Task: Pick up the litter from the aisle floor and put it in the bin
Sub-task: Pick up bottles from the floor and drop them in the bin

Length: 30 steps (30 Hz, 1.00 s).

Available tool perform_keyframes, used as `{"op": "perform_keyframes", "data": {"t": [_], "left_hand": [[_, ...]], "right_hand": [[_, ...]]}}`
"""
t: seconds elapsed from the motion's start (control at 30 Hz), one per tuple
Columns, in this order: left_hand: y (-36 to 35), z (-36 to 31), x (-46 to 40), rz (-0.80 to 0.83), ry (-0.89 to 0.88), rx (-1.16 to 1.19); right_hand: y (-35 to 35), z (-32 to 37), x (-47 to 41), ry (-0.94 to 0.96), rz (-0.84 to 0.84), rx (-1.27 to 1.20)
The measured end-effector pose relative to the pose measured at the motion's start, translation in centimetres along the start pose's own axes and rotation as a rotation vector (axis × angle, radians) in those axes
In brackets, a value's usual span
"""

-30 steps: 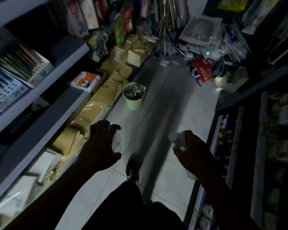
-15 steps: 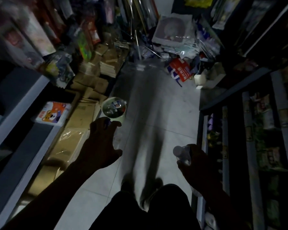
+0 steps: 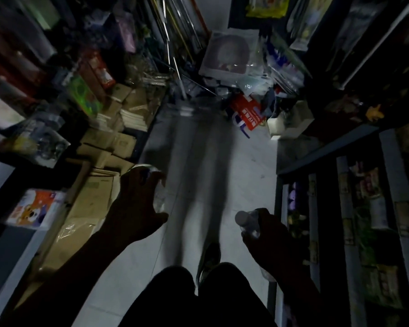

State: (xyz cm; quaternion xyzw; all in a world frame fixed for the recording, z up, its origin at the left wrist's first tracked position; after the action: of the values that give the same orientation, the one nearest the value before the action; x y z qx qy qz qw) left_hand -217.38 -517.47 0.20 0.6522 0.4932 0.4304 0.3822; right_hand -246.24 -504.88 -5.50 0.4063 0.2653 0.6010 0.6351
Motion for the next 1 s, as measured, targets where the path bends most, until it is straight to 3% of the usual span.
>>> {"op": "perform_keyframes", "data": {"t": [0.23,0.53,1.0], "left_hand": [[0.3,3.5,-3.3,-0.073,0.198,0.018],[0.9,14.7,-5.7,-0.137,0.515,0.098],[0.7,24.1,-15.0,-0.163,0.597,0.211]], "right_hand": [[-0.7,2.5,-11.5,0.175,0.172,0.020],[-7.5,13.4,-22.2,0.428,0.402,0.022],[-15.2,24.1,-34.0,0.470,0.608,0.137]]}}
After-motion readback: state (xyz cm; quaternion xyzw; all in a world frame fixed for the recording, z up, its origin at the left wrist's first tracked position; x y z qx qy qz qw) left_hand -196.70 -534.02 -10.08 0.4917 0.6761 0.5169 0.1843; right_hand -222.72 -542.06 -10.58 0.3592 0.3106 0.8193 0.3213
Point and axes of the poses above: each hand's wrist, its own x-axis away from the middle knuckle, its own y-axis out of the back of the hand, z = x × y, the point moved 9 cm from there along -x, towards the middle knuckle, and after that the axes turned 12 degrees about y, right-handed, at the moved point
